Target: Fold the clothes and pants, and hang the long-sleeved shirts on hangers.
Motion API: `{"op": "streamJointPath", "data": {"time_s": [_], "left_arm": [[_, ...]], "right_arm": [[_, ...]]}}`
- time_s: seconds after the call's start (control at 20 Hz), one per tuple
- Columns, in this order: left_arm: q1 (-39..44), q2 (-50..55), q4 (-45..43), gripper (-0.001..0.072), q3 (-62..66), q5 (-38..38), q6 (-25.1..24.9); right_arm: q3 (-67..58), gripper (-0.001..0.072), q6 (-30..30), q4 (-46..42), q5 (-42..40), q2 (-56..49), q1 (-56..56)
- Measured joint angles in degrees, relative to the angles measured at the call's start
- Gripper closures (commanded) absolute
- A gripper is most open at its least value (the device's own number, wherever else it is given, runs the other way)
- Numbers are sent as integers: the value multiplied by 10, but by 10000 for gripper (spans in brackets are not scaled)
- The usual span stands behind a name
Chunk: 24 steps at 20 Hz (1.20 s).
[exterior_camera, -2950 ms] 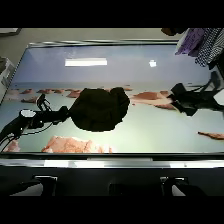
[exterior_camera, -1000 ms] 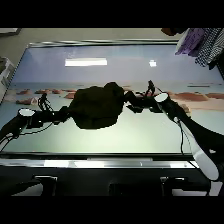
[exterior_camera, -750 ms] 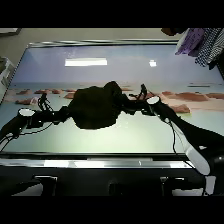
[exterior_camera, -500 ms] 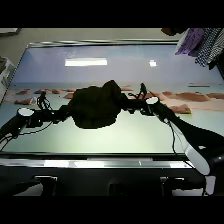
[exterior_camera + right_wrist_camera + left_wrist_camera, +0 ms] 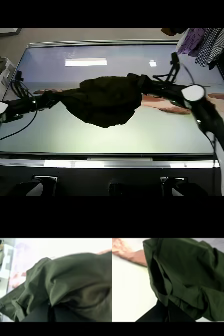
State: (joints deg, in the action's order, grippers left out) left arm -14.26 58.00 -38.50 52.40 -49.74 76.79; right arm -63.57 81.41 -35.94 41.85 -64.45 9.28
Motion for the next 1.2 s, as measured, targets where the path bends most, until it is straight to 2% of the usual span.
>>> {"op": "streamJointPath", "data": {"time_s": [0.2, 0.45, 0.7, 0.95, 1.05, 1.2], "left_arm": [[0, -86, -45, 698, 9, -36, 74], [0, -178, -152, 698, 11, -71, 214], [0, -197, -266, 698, 11, -78, 335], [0, -157, -399, 698, 11, -95, 475], [0, -137, -444, 698, 11, -97, 505], [0, -109, -488, 698, 11, -99, 523]], "right_arm": [[-10, 666, 85, -102, 71, 106, -4], [-47, 665, 163, -179, 111, 155, -5], [-60, 665, 198, -193, 67, 107, -5], [-63, 665, 276, -192, -28, -4, -5], [-63, 665, 301, -191, -62, -42, -5], [-63, 665, 316, -194, -95, -75, -5]]}}
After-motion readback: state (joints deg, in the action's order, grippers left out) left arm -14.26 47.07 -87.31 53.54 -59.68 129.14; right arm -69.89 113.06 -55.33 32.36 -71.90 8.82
